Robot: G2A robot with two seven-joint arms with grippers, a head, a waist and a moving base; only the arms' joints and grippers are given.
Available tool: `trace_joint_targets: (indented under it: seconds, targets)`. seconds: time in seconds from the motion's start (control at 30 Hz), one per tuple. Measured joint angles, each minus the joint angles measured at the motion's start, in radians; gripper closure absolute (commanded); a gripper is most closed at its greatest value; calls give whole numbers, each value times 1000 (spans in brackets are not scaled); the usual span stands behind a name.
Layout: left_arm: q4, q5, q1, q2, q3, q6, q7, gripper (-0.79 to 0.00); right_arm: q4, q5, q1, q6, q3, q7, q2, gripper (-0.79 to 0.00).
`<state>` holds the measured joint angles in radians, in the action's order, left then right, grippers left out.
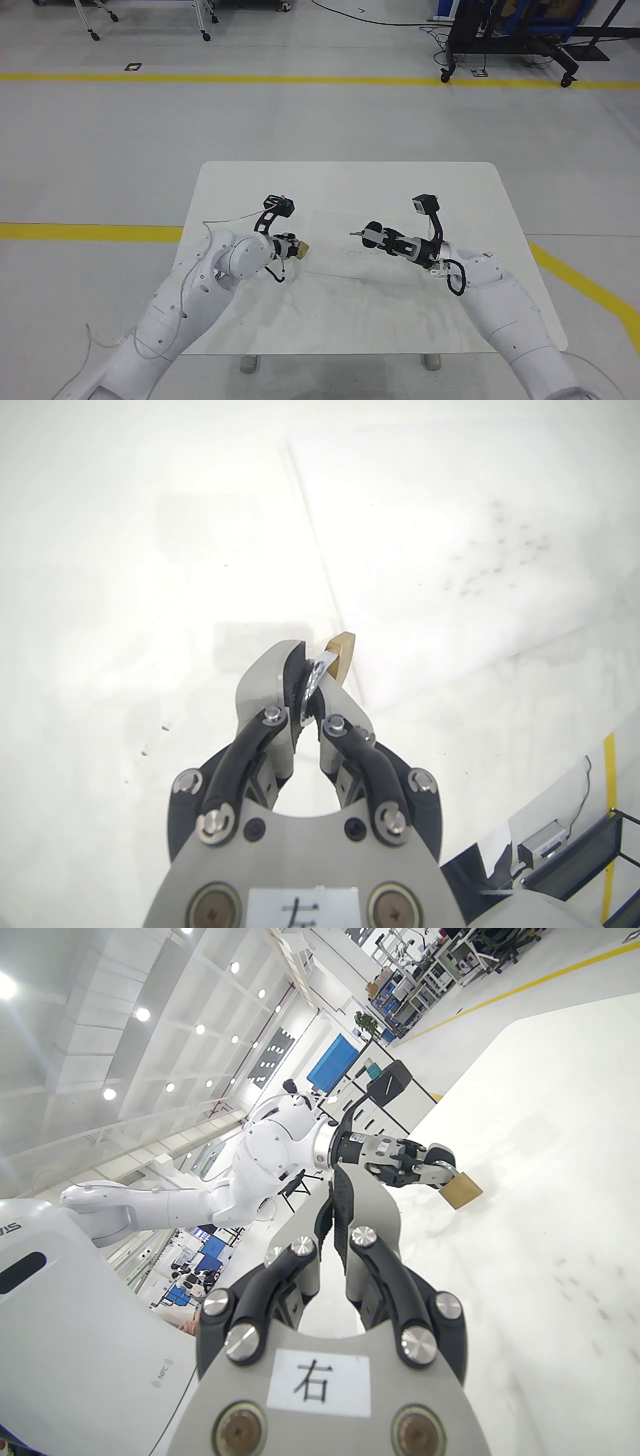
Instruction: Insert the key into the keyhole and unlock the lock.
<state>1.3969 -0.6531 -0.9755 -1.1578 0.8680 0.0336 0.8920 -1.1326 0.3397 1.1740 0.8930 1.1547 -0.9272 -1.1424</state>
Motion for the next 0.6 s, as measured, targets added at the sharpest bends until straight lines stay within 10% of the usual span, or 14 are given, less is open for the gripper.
trace_joint_targets:
  seconds: [0.23, 0.4, 0.6]
  targets:
    - [-243, 661, 56, 7, 164, -436, 224, 0, -94, -79, 33, -22, -1, 147, -6, 0]
    - [-386, 962, 132, -14, 139, -421, 404, 0, -128, -86, 49, -23, -5, 202, -10, 0]
    - [-381, 940, 129, -14, 140, -421, 393, 0, -127, -86, 48, -23, -5, 200, -10, 0]
